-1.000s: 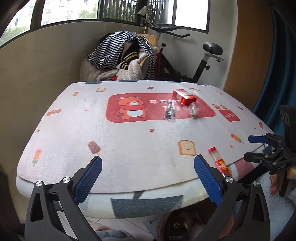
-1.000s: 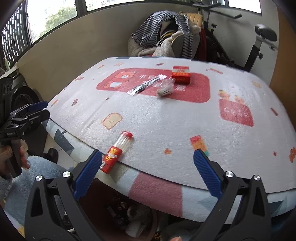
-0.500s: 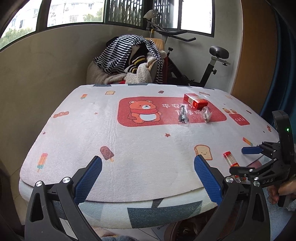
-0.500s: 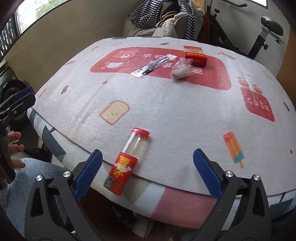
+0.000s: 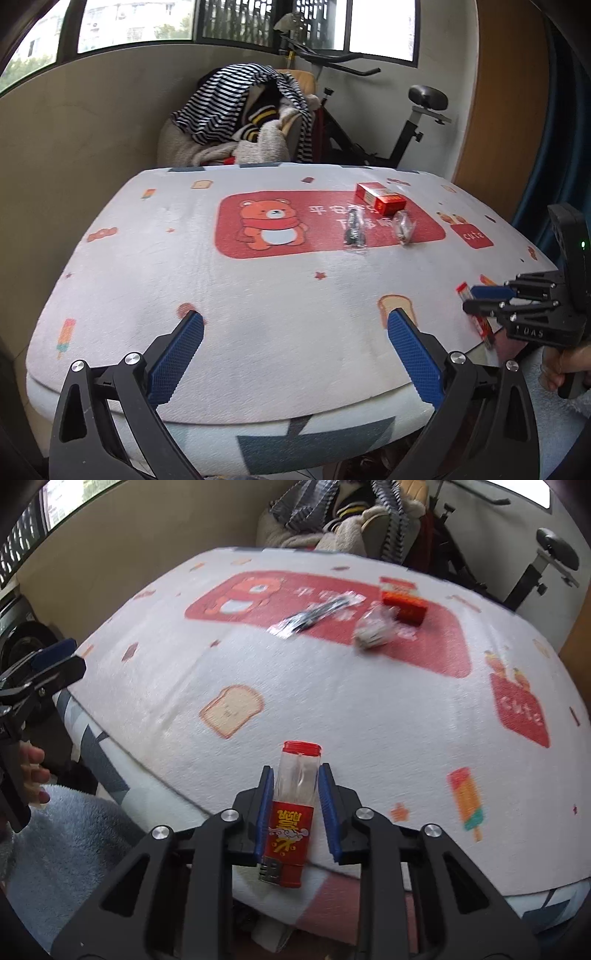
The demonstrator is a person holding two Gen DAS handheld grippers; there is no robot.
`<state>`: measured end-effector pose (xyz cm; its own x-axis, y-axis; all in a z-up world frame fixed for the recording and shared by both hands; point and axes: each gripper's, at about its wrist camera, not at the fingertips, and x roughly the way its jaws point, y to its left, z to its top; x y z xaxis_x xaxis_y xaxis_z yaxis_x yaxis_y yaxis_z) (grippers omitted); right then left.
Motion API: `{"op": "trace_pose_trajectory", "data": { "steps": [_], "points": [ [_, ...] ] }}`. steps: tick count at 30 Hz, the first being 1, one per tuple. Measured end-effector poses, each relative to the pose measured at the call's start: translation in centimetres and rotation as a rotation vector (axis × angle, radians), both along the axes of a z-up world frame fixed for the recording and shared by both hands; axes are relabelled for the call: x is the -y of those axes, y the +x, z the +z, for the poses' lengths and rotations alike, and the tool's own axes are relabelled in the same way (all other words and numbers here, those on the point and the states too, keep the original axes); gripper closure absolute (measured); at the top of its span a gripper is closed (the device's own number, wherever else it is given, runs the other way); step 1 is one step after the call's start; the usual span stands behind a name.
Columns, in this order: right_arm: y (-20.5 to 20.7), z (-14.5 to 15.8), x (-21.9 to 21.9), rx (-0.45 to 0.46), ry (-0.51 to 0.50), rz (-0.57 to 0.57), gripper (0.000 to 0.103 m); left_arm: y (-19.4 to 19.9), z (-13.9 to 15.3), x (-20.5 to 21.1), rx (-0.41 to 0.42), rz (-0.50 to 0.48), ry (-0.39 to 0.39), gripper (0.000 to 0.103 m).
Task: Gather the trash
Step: 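Grasp the clear plastic wrapper with the left gripper while the right holds the tube, then carry the tube and wrapper over the bin and open the right gripper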
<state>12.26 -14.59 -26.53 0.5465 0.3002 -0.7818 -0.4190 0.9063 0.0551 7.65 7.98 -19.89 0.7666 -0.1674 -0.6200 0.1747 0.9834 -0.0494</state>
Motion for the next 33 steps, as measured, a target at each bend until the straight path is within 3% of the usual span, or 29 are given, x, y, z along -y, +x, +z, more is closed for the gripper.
{"op": "trace_pose_trajectory", "data": {
  "steps": [13,17,22,26,29,32,33],
  "points": [
    [2.5,1.8,8.4,0.078,0.111,-0.149,0.077,8.9,0.7,7.7,-0.103,-0.150,-0.078,0.007],
    [2.8,1.7,10.3,0.090,0.137,-0.174,0.077,12.7,-0.6,10.8,-0.160,-0.203,-0.078,0.024],
    [2.7,1.6,12.5,0.096,0.175,-0.197,0.077,16.9,-1.9,14.6,-0.205,-0.220,-0.037,0.027],
    [3.0,1.3,13.1,0.101,0.193,-0.211,0.077,19.9,-2.7,15.9,-0.246,-0.193,-0.053,0.029],
    [3.1,1.1,13.5,0.099,0.206,-0.221,0.077,21.6,-3.6,16.4,-0.289,-0.182,-0.072,0.043],
    [3.0,1.2,13.8,0.101,0.214,-0.223,0.077,22.1,-4.0,16.9,-0.305,-0.210,-0.071,0.080],
    [3.0,1.2,13.9,0.104,0.216,-0.223,0.077,21.8,-3.8,17.0,-0.293,-0.208,-0.058,0.081]
  ]
}}
